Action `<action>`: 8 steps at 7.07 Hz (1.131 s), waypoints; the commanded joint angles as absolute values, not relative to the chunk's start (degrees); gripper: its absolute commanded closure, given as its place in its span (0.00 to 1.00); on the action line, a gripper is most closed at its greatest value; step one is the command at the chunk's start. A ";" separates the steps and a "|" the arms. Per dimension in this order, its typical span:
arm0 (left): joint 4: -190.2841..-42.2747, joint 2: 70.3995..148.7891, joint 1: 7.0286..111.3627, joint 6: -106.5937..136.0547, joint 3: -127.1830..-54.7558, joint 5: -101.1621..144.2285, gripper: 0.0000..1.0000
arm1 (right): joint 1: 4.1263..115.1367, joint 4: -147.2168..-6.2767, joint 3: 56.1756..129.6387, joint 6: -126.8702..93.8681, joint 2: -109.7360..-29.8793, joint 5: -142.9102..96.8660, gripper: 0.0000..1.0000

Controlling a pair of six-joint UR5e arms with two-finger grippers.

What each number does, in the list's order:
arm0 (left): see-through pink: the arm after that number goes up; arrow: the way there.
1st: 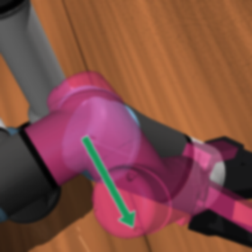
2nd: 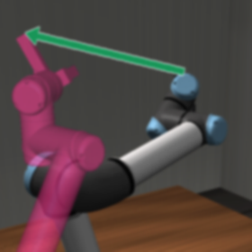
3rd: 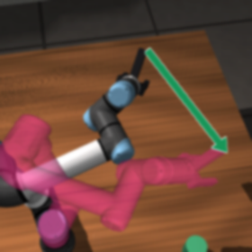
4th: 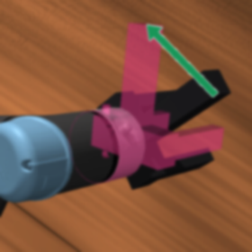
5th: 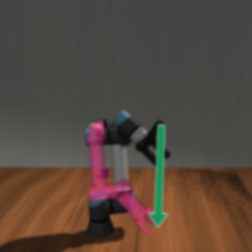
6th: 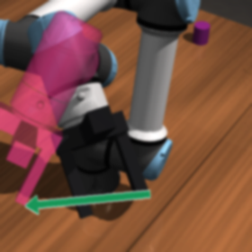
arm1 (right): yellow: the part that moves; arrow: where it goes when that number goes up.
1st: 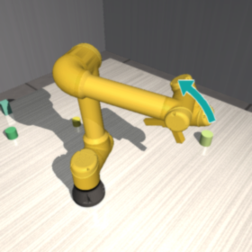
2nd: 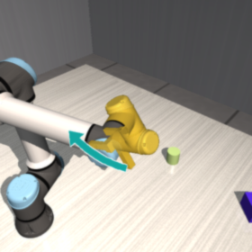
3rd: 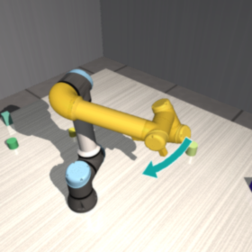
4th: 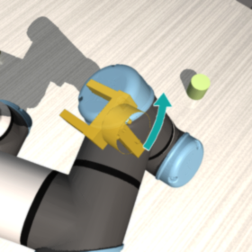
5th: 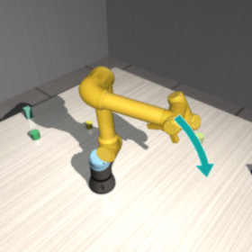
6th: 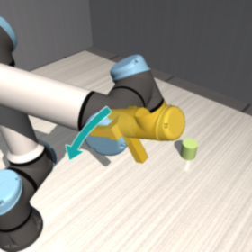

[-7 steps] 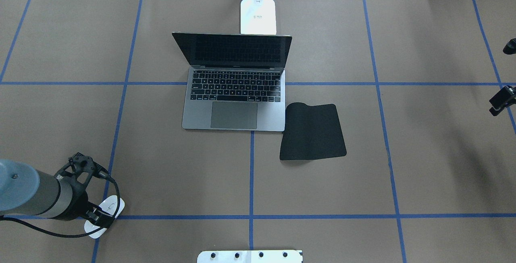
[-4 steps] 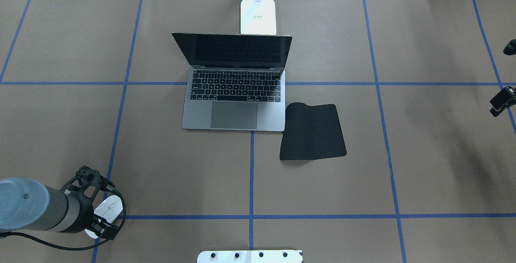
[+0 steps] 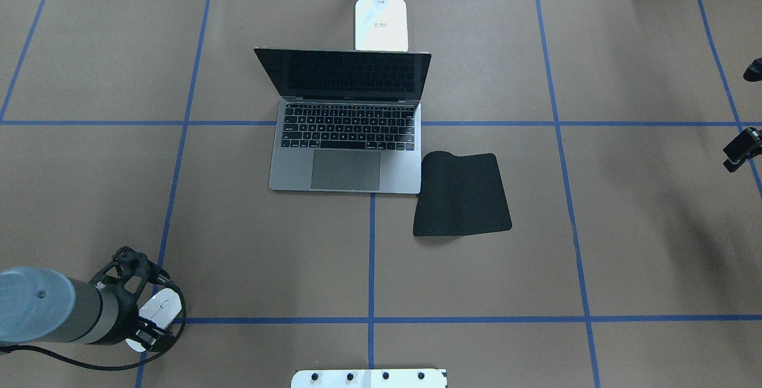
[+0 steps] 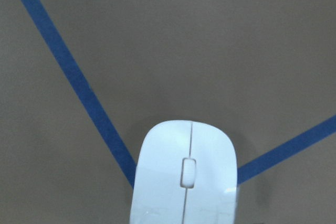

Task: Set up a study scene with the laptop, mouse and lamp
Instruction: 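Lower the left gripper onto the white mouse and grasp it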

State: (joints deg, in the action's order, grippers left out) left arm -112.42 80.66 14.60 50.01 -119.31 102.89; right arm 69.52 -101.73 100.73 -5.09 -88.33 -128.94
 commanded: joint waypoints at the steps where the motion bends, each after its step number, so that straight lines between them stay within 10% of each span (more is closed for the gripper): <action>1: -112.41 80.68 14.59 50.01 -119.27 102.83 0.49 | 69.52 -101.78 100.63 -4.57 -88.33 -128.94 0.00; 8: -111.80 83.39 15.73 53.07 -124.45 105.91 0.62 | 69.52 -101.78 100.46 -4.66 -88.24 -129.46 0.00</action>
State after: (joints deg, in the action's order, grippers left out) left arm -112.05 81.91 15.58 51.30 -123.62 105.46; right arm 69.52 -101.81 100.46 -4.61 -88.25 -129.29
